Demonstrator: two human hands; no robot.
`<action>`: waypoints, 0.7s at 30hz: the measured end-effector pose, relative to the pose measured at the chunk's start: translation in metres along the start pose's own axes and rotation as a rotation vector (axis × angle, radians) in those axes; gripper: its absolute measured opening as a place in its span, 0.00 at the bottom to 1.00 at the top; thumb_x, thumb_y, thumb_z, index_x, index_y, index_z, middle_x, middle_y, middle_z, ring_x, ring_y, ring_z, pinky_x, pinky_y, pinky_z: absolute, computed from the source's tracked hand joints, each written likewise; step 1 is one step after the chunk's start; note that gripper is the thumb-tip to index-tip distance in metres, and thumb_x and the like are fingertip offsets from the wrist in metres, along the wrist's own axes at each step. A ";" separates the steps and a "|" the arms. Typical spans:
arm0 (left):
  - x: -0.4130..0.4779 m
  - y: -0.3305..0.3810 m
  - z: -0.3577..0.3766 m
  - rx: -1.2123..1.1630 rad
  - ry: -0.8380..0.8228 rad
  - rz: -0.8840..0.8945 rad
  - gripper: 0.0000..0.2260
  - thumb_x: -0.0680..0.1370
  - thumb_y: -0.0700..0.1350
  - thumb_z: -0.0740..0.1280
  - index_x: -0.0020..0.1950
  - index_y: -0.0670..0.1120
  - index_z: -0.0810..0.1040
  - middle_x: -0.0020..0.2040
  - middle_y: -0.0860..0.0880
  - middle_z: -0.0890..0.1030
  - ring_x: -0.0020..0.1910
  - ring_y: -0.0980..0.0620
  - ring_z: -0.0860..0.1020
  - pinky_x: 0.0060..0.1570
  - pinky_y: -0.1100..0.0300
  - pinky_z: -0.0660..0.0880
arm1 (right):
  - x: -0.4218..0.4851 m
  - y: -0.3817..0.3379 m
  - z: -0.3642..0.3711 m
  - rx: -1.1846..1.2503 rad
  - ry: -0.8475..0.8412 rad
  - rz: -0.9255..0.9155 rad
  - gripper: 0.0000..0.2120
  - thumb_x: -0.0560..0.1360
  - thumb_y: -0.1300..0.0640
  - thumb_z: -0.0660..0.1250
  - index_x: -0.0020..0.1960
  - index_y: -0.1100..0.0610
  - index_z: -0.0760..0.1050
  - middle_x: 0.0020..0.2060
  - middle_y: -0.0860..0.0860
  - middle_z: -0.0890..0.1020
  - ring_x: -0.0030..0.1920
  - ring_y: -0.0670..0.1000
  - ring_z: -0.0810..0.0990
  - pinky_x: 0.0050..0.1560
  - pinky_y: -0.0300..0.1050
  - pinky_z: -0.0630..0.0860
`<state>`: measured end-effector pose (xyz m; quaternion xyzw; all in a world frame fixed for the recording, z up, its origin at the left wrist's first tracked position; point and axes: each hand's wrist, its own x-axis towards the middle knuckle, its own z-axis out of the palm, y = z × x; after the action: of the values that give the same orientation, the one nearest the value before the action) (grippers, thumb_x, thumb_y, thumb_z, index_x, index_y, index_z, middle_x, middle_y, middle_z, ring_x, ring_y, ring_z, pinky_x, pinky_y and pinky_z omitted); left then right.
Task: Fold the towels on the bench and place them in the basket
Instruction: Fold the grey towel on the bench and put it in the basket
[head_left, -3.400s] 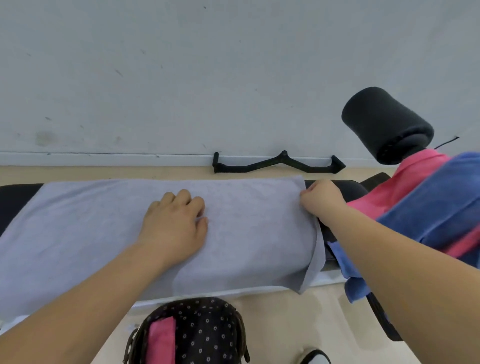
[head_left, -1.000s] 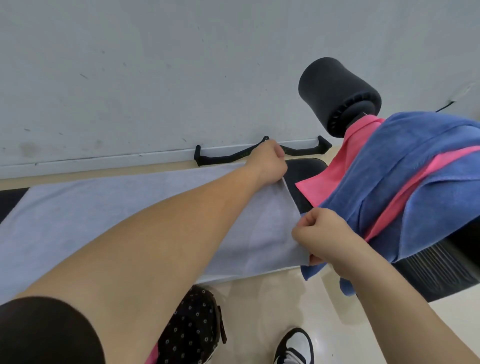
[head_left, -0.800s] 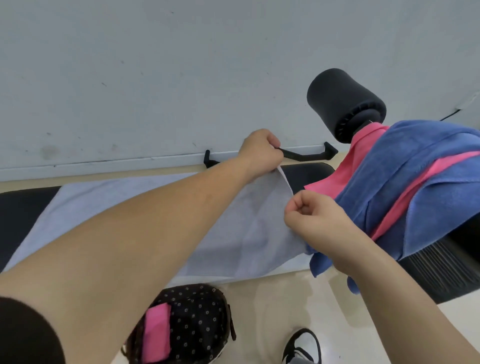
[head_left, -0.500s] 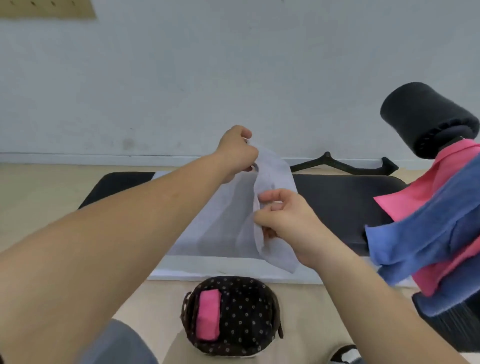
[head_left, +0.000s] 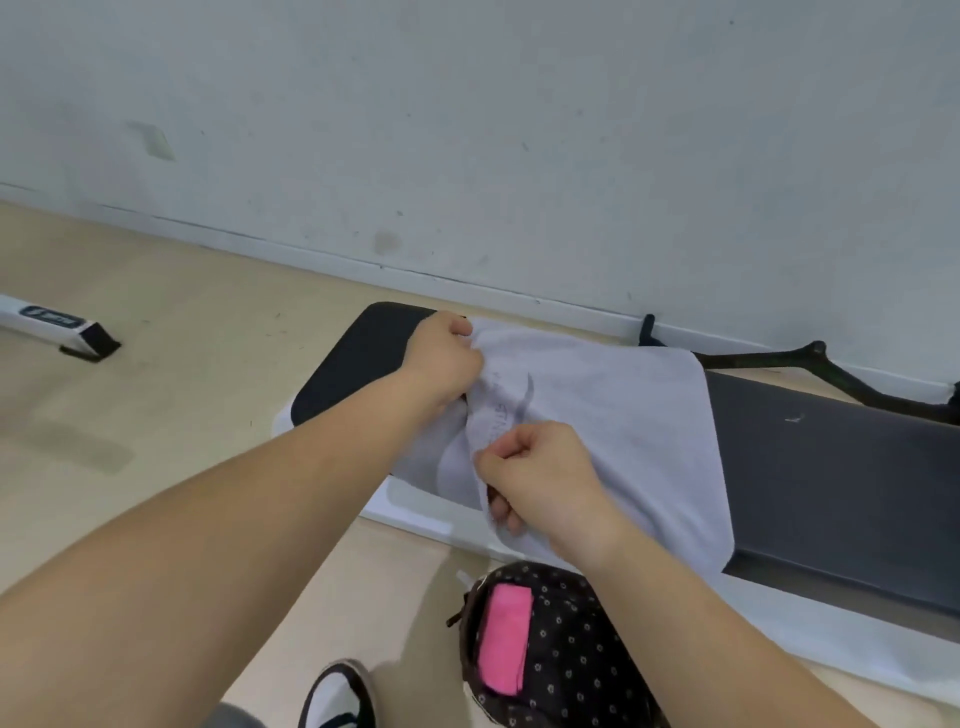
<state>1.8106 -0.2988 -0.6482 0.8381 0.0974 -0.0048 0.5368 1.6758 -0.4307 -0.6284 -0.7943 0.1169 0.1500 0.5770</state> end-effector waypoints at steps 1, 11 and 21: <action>0.002 -0.003 0.000 0.018 0.002 0.020 0.19 0.77 0.36 0.68 0.67 0.46 0.76 0.58 0.48 0.79 0.57 0.49 0.78 0.58 0.58 0.77 | 0.003 -0.002 0.003 -0.033 -0.012 -0.005 0.06 0.77 0.62 0.67 0.46 0.66 0.79 0.27 0.58 0.80 0.23 0.52 0.76 0.24 0.42 0.72; 0.031 0.026 -0.011 0.039 0.014 0.117 0.17 0.79 0.43 0.68 0.68 0.48 0.76 0.53 0.50 0.81 0.54 0.48 0.81 0.54 0.57 0.78 | 0.010 -0.015 0.022 0.185 0.004 -0.112 0.07 0.81 0.57 0.69 0.58 0.55 0.80 0.42 0.53 0.85 0.34 0.50 0.82 0.33 0.44 0.78; -0.036 0.004 -0.017 0.584 -0.046 0.048 0.32 0.71 0.72 0.67 0.61 0.48 0.73 0.56 0.49 0.76 0.55 0.44 0.78 0.53 0.47 0.79 | 0.028 0.031 -0.099 -0.905 0.387 -0.245 0.19 0.82 0.45 0.61 0.69 0.52 0.76 0.66 0.49 0.76 0.66 0.55 0.72 0.62 0.52 0.75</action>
<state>1.7746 -0.2905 -0.6335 0.9588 0.0596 -0.0388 0.2749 1.7010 -0.5346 -0.6375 -0.9859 0.0510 -0.0333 0.1560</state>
